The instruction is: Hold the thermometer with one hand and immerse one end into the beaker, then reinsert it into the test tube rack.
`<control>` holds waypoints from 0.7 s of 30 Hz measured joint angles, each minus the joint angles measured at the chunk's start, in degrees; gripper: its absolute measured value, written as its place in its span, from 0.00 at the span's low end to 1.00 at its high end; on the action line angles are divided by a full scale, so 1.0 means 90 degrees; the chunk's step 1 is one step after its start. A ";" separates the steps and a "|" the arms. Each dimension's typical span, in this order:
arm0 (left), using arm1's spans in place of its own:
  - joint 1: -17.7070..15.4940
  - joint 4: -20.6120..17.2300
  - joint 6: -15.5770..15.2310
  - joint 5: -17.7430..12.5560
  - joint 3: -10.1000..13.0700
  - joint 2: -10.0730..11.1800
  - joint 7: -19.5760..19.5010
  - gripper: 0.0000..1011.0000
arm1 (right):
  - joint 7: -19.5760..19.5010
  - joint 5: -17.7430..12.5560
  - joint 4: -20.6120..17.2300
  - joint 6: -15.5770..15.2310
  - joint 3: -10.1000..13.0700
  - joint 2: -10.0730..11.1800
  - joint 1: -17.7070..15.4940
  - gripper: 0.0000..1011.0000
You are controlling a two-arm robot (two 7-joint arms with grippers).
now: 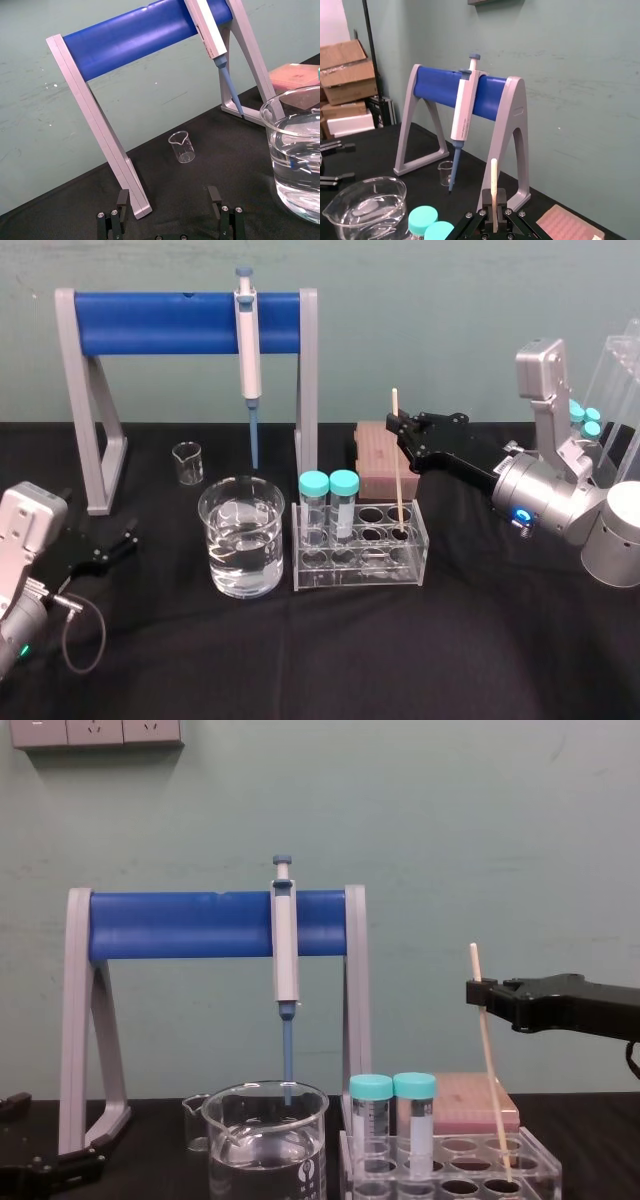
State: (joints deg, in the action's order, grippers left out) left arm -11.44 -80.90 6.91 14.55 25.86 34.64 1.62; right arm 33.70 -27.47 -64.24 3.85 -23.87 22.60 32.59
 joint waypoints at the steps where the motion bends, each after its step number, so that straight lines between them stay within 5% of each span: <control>1: 0.0001 0.0000 0.0000 0.0000 0.0000 0.0000 0.0000 0.99 | 0.0009 -0.0014 -0.0003 -0.0018 0.0012 -0.0008 -0.0007 0.05; 21: 0.0001 0.0000 0.0000 0.0000 0.0000 0.0000 0.0000 0.99 | -0.0050 -0.0285 -0.0606 -0.0504 0.0150 0.0065 -0.0248 0.05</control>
State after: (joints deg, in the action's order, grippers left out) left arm -11.43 -80.90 6.91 14.55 25.86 34.65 1.62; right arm 33.25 -30.04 -69.70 -0.69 -22.52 23.19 30.36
